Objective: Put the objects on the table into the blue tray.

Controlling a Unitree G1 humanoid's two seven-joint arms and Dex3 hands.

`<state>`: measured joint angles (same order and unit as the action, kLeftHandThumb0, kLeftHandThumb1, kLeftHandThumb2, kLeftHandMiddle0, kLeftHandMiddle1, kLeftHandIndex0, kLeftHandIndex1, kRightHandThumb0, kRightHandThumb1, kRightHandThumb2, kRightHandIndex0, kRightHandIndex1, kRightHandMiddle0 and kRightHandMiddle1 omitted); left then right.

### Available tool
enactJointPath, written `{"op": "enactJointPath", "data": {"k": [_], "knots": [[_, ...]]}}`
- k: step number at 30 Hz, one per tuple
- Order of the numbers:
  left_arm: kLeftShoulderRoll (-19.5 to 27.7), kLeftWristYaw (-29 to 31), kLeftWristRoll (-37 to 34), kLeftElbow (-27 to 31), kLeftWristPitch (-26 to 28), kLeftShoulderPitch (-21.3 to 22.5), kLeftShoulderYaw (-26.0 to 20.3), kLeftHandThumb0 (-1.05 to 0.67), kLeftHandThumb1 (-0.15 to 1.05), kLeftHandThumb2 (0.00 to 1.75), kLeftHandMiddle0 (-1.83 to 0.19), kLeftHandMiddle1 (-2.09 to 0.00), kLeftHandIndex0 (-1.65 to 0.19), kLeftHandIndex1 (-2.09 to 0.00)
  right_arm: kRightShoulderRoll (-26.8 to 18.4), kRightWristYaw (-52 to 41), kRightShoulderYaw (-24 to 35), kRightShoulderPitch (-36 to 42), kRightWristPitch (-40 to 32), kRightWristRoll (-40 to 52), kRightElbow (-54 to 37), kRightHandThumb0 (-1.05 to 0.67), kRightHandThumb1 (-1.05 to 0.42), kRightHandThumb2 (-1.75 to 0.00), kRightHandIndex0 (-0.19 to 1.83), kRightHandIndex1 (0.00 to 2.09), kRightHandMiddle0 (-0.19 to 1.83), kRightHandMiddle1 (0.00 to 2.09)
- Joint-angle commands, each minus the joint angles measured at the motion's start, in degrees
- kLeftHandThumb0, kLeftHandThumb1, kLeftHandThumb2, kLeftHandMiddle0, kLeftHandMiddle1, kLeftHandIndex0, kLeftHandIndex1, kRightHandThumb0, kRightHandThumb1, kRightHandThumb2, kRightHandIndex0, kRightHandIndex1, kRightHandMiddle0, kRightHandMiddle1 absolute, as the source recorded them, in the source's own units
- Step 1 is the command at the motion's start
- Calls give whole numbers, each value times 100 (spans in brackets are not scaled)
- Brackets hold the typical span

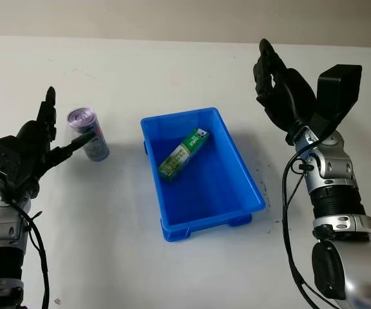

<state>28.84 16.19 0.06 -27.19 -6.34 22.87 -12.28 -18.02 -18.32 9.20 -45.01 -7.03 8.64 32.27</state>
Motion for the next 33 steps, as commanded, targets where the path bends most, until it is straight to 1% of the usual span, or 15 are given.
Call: {"op": "enactJointPath", "data": {"k": [1, 5, 13, 18, 22, 23, 24, 25, 26, 27, 28, 29, 30, 32, 33], "knots": [[95, 116, 30, -34, 2, 36, 108, -96, 100, 6, 19, 0, 19, 0, -66, 22, -1, -73, -22, -12, -133, -62, -105, -75, -19, 0, -19, 0], [219, 516, 118, 140, 324, 18, 387, -96, 100, 6, 19, 0, 19, 0, -68, 42, 21, -56, -107, 20, -214, -61, -105, -76, -19, 0, -19, 0], [169, 521, 254, 322, 829, 94, 626, -98, 97, 5, 19, 0, 19, 0, -92, 40, 36, -2, -144, 25, -312, -62, -105, -76, -19, 0, -19, 0], [-32, -41, 584, 382, 1125, 202, 769, -96, 98, 5, 19, 0, 19, 0, -98, 61, 54, 19, -132, 24, -347, -65, -105, -72, -19, 0, -19, 0], [-411, -1034, 858, 381, 1274, 294, 747, -88, 99, 6, -8, -12, -2, -11, -102, 53, 80, 22, -147, 64, -356, -65, -105, -72, -19, 0, -19, 0], [-499, -1289, 962, 389, 1300, 322, 767, -84, 101, 6, -19, -26, -13, -20, -103, 59, 77, 25, -158, 64, -368, -65, -105, -72, -19, 0, -19, 0], [-555, -1494, 1065, 361, 1238, 349, 806, -77, 103, 7, -18, -72, -18, -46, -106, 66, 71, 26, -171, 60, -380, -65, -105, -72, -19, 0, -19, 0], [-587, -1651, 1181, 330, 1173, 381, 868, -70, 104, 12, -15, -120, -14, -96, -108, 82, 69, 28, -192, 54, -397, -65, -105, -72, -19, 0, -19, 0], [-599, -1738, 1251, 304, 1119, 401, 911, -62, 104, 19, -18, -173, -9, -157, -109, 95, 68, 29, -208, 51, -411, -65, -105, -71, -19, 0, -19, 0], [-583, -1767, 1338, 272, 1057, 431, 982, -60, 105, 21, -18, -191, -6, -179, -116, 97, 65, 33, -211, 47, -419, -66, -105, -71, -19, 0, -19, 0], [-571, -1781, 1394, 250, 1021, 451, 1028, -54, 105, 30, -33, -202, -19, -197, -121, 97, 63, 36, -212, 45, -425, -66, -105, -71, -19, 0, -19, 0], [-558, -1783, 1434, 226, 960, 468, 1063, -51, 105, 33, -42, -205, -25, -203, -126, 99, 61, 44, -211, 43, -443, -66, -105, -71, -19, 0, -19, 0], [-544, -1779, 1484, 220, 931, 493, 1103, -50, 105, 37, -55, -207, -34, -206, -142, 98, 50, 54, -221, 28, -468, -66, -105, -70, -19, 0, -19, 0], [-516, -1780, 1601, 219, 947, 546, 1175, -45, 105, 47, -93, -209, -64, -209, -163, 96, 41, 56, -223, 6, -475, -65, -105, -71, -19, 0, -19, 0], [-502, -1774, 1641, 222, 950, 570, 1198, -44, 105, 49, -99, -209, -67, -209, -172, 101, 33, 58, -232, -10, -492, -65, -105, -71, -19, 0, -19, 0]]}}
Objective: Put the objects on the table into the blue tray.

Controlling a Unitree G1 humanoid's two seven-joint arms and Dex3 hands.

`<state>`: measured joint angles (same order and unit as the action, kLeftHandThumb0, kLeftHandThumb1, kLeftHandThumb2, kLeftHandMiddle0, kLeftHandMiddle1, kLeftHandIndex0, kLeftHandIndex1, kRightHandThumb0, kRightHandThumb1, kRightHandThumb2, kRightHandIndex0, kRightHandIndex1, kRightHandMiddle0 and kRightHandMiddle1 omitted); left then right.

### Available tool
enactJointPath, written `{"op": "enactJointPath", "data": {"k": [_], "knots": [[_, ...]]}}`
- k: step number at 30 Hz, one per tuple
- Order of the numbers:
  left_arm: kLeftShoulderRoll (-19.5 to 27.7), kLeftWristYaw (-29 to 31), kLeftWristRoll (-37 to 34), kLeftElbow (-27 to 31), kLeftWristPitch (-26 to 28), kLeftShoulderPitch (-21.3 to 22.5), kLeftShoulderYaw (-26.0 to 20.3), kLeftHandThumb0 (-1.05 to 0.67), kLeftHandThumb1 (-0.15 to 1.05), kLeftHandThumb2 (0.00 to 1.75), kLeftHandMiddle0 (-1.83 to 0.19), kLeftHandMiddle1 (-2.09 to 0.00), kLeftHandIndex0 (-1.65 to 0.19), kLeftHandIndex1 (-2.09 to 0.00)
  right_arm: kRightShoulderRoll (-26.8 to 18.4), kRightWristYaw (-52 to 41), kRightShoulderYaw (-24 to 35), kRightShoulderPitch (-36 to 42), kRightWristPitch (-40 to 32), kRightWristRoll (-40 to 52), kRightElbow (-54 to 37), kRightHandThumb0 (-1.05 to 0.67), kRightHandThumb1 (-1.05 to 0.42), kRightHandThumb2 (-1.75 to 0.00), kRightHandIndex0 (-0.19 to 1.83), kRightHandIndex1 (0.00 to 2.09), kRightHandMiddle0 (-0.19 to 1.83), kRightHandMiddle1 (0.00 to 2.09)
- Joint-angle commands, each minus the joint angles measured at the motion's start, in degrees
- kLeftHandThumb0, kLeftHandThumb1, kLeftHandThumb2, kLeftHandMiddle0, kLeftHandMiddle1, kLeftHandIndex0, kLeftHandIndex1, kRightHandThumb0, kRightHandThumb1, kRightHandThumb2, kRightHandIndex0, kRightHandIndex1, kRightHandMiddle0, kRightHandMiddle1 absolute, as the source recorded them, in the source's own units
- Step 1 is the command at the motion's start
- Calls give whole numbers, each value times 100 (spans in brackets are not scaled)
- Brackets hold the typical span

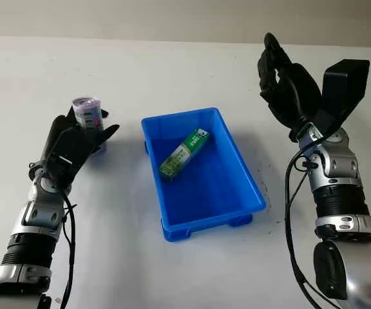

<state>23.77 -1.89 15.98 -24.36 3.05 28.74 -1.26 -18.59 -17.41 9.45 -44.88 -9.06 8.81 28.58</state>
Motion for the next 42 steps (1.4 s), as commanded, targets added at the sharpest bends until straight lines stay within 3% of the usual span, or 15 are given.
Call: {"op": "enactJointPath", "data": {"k": [1, 3, 7, 10, 11, 14, 20, 27, 34, 39, 42], "knots": [[26, 30, 83, -82, -23, 8, 116, -41, 105, 51, -106, -209, -70, -209, -118, 12, 7, 48, -38, -31, -141, -65, -105, -72, -19, 0, -19, 0], [50, 25, 126, -111, -63, 45, 131, -39, 105, 54, -120, -209, -77, -209, -117, 14, 11, 55, -49, -34, -169, -64, -105, -73, -19, 0, -19, 0], [115, 34, 203, -134, -29, 176, 135, -38, 105, 55, -127, -209, -84, -209, -108, 25, 4, 40, -44, -47, -152, -64, -105, -73, -19, 0, -19, 0], [168, 110, 178, -12, 70, 233, 91, -38, 105, 55, -108, -209, -59, -209, -100, 30, 7, 25, -25, -46, -105, -65, -105, -72, -19, 0, -19, 0], [210, 127, 189, 41, 37, 253, 87, -38, 105, 55, -95, -209, -41, -209, -96, 11, 15, 21, -14, -26, -88, -65, -105, -72, -19, 0, -19, 0], [365, 207, 239, 322, -51, 366, 64, -38, 105, 56, -84, -209, -21, -209, -83, -4, 36, 21, -40, 15, -85, -65, -105, -72, -19, 0, -19, 0], [590, 622, 191, 1404, 141, 744, 0, -39, 105, 54, -72, -209, -29, -209, -98, -93, -5, 35, 39, -11, -34, -64, -105, -73, -19, 0, -19, 0], [553, 1238, 387, 2675, 562, 1344, 292, -41, 105, 52, -84, -209, -38, -209, -27, -109, -4, 21, 70, 18, 37, -60, -105, -75, -19, 0, -19, 0], [277, 1732, 565, 3261, 902, 1736, 781, -46, 105, 52, -87, -209, -47, -209, 25, -83, -2, 33, 77, 38, 28, -60, -105, -75, -19, 0, -19, 0], [170, 2130, 690, 3548, 795, 1743, 1191, -45, 105, 54, -102, -209, -38, -209, 18, -70, 8, 100, 118, 41, -30, -61, -105, -74, -19, 0, -19, 0], [103, 2522, 834, 3802, 1160, 1748, 1439, -44, 105, 54, -105, -209, -24, -209, 10, -56, 19, 152, 75, 64, -128, -62, -105, -74, -19, 0, -19, 0]]}}
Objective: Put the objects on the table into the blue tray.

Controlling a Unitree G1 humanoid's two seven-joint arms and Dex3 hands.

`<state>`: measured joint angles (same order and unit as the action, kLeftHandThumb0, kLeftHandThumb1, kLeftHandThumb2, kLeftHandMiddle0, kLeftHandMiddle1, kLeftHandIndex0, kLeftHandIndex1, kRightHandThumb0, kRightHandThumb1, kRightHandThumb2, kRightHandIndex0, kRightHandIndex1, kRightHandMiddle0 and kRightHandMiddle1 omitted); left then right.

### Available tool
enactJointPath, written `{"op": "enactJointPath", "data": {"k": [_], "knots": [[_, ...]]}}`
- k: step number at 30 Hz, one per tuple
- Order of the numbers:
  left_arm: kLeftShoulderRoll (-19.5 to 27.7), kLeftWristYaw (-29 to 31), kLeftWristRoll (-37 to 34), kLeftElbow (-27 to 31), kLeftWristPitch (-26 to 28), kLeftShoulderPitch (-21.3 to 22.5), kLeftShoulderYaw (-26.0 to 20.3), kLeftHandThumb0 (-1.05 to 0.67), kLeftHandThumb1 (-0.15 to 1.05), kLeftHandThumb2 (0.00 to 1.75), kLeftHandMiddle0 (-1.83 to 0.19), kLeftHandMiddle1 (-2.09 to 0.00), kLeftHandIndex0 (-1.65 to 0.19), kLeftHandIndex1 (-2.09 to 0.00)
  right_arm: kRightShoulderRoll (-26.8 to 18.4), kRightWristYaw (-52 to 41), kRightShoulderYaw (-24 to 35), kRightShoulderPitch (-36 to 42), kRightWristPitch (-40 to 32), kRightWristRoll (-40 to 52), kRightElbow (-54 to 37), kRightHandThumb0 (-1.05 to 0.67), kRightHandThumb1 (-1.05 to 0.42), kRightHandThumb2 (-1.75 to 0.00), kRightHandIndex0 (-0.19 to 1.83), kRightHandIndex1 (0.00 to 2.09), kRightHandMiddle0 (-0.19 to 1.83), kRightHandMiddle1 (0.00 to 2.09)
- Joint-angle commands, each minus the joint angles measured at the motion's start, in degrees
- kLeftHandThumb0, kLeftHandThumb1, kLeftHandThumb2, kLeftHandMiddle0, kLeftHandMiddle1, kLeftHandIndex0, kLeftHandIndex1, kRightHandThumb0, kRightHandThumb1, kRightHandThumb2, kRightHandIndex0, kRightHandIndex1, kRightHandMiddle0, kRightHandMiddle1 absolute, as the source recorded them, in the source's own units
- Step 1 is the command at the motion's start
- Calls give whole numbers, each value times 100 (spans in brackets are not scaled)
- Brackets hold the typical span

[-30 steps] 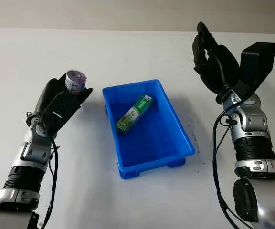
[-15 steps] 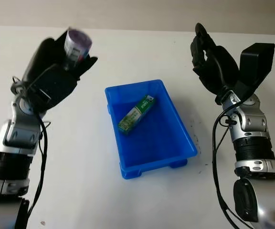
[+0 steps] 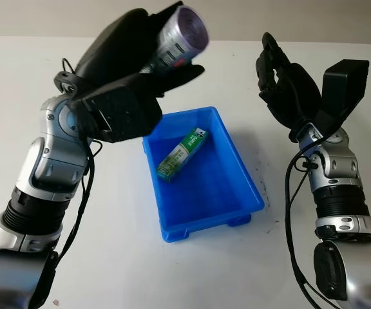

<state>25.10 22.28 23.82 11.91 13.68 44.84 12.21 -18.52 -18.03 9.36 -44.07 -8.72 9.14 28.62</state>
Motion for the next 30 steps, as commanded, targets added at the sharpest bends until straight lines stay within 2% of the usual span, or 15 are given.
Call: {"op": "enactJointPath", "data": {"k": [1, 5, 9, 10, 11, 12, 13, 17, 19, 20, 22, 25, 26, 27, 30], "knots": [[-45, 255, 78, 249, 242, 133, 158, -44, 105, 54, -100, -209, -20, -209, 6, 23, 37, 84, 10, 44, -161, -62, -105, -74, -19, 0, -19, 0], [22, 604, 228, 335, 321, -46, 363, -41, 105, 54, -95, -209, -40, -209, 7, 64, 44, 138, -32, 72, -238, -62, -105, -74, -19, 0, -19, 0], [-33, 659, 336, 225, 246, -319, 499, -42, 105, 54, -104, -209, -39, -209, 18, 110, 33, 152, -46, 71, -259, -62, -105, -73, -19, 0, -19, 0], [-53, 721, 350, 224, 331, -373, 536, -42, 105, 55, -106, -209, -24, -209, 19, 125, 26, 152, -58, 65, -266, -61, -105, -73, -19, 0, -19, 0], [-67, 792, 385, 241, 444, -417, 581, -43, 105, 56, -104, -209, 1, -187, 19, 134, 20, 151, -63, 61, -267, -61, -105, -73, -19, 0, -19, 0], [-82, 845, 421, 254, 535, -454, 620, -43, 105, 57, -101, -209, 9, -176, 13, 132, 13, 146, -53, 56, -250, -61, -105, -73, -19, 0, -19, 0], [-90, 889, 469, 264, 599, -479, 661, -43, 105, 57, -101, -209, 13, -183, 8, 128, 10, 140, -52, 56, -236, -61, -105, -73, -19, 0, -19, 0], [-130, 911, 588, 218, 619, -551, 758, -43, 105, 57, -132, -209, -52, -208, 12, 118, 7, 123, -45, 61, -213, -61, -105, -74, -19, 0, -19, 0], [-121, 876, 670, 166, 545, -570, 803, -43, 105, 56, -137, -209, -60, -209, 18, 143, 5, 129, -30, 49, -215, -61, -105, -73, -19, 0, -19, 0], [-102, 884, 725, 148, 519, -567, 829, -44, 105, 54, -135, -209, -47, -209, 20, 145, 8, 136, -26, 52, -222, -61, -105, -73, -19, 0, -19, 0], [-23, 1037, 873, 158, 577, -509, 898, -47, 105, 51, -118, -209, -29, -209, 18, 136, 11, 144, -8, 59, -222, -61, -105, -73, -19, 0, -19, 0], [84, 1334, 962, 154, 551, -414, 928, -54, 105, 48, -41, -209, 12, -190, 11, 112, 20, 143, 16, 71, -203, -61, -105, -73, -19, 0, -19, 0], [112, 1387, 888, 103, 426, -408, 892, -56, 105, 49, -22, -192, 15, -173, 11, 127, 13, 147, 4, 58, -216, -61, -105, -73, -19, 0, -19, 0], [128, 1419, 831, 63, 329, -410, 860, -59, 105, 51, -12, -142, 15, -137, 12, 141, 7, 152, -6, 47, -229, -61, -105, -73, -19, 0, -19, 0], [79, 1485, 558, -36, 234, -440, 728, -64, 105, 57, 1, -90, 16, -84, 45, 204, -8, 153, -14, 27, -254, -61, -105, -73, -19, 0, -19, 0]]}}
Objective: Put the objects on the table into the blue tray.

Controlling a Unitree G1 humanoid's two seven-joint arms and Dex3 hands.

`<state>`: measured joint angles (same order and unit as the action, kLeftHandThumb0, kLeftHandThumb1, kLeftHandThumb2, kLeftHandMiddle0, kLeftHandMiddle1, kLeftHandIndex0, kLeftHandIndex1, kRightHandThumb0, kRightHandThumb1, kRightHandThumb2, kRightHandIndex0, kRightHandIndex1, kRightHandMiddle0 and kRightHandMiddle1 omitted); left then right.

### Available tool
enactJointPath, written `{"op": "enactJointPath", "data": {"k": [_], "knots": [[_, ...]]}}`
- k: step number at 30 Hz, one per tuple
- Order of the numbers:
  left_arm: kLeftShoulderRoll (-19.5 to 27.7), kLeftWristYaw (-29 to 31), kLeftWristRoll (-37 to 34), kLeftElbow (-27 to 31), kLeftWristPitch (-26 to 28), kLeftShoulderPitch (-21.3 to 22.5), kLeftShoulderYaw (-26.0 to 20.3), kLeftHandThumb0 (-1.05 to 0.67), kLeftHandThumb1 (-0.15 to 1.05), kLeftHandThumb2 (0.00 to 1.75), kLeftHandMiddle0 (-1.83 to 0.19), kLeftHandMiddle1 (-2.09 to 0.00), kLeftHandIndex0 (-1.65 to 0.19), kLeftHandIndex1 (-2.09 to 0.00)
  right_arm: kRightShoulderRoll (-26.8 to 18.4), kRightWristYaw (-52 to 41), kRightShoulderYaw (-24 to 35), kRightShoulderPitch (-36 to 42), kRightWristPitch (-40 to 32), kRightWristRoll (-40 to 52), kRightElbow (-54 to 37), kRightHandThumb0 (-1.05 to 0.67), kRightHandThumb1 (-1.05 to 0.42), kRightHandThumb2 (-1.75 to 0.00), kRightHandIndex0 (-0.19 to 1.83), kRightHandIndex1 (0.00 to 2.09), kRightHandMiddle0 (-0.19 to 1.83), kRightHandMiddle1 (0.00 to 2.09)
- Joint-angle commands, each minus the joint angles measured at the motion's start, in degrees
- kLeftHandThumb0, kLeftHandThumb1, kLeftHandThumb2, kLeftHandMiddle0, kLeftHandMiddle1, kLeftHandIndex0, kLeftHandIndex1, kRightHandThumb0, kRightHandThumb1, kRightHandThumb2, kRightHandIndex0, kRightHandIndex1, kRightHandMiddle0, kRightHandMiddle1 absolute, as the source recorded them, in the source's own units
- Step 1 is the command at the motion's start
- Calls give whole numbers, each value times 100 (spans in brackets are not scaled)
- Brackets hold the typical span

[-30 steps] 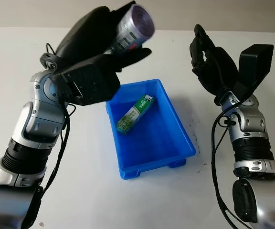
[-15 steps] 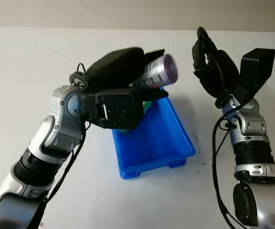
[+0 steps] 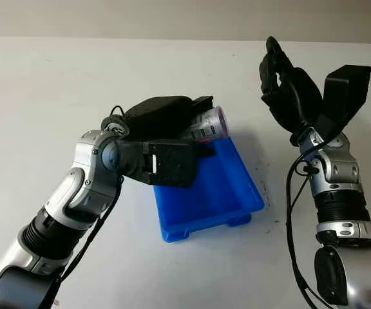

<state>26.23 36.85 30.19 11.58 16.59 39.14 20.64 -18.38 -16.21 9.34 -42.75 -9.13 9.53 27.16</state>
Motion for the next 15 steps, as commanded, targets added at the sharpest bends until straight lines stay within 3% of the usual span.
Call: {"op": "enactJointPath", "data": {"k": [1, 3, 7, 15], "knots": [[-63, 44, -176, -23, -32, 122, -153, -65, 105, 58, 1, -70, 15, -69, 36, 30, -15, 26, 49, -21, -111, -61, -105, -72, -19, 0, -19, 0], [-112, 47, -381, -60, -22, 101, -239, -68, 105, 61, 4, -37, 18, -41, 35, 22, -19, 23, 73, -20, -85, -61, -105, -72, -19, 0, -19, 0], [-201, -51, -686, -91, 5, 78, -408, -72, 105, 64, 14, -10, 19, -7, 31, 0, -1, 18, 98, -2, -31, -59, -105, -72, -19, 0, -19, 0], [-424, -303, -1156, -19, 180, 51, -698, -80, 105, 63, 19, 0, 19, 0, 31, -15, -16, 30, 183, -26, -6, -60, -105, -73, -19, 0, -19, 0]]}}
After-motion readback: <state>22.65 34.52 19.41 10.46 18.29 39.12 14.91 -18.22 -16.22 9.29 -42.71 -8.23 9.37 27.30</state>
